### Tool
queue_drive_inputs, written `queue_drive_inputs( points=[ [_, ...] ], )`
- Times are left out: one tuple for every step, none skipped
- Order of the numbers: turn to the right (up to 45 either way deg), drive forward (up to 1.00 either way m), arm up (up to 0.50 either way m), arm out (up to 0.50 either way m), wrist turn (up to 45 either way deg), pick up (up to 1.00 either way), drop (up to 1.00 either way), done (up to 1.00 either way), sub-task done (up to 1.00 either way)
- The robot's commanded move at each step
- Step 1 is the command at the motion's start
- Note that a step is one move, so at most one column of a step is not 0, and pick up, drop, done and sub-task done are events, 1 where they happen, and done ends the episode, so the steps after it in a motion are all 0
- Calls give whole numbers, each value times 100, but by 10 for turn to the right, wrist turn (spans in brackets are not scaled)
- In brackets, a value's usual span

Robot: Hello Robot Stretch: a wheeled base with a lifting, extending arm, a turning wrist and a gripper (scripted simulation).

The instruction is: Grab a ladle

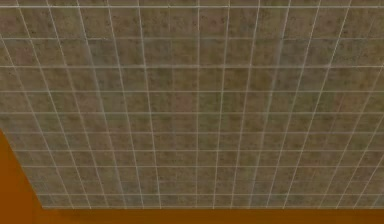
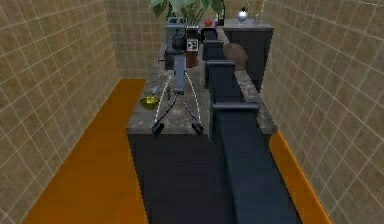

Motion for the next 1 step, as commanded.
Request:
queue_drive_inputs(
  points=[
    [0, 0, 0, 0, 450, 0, 0, 0, 0]
  ],
)
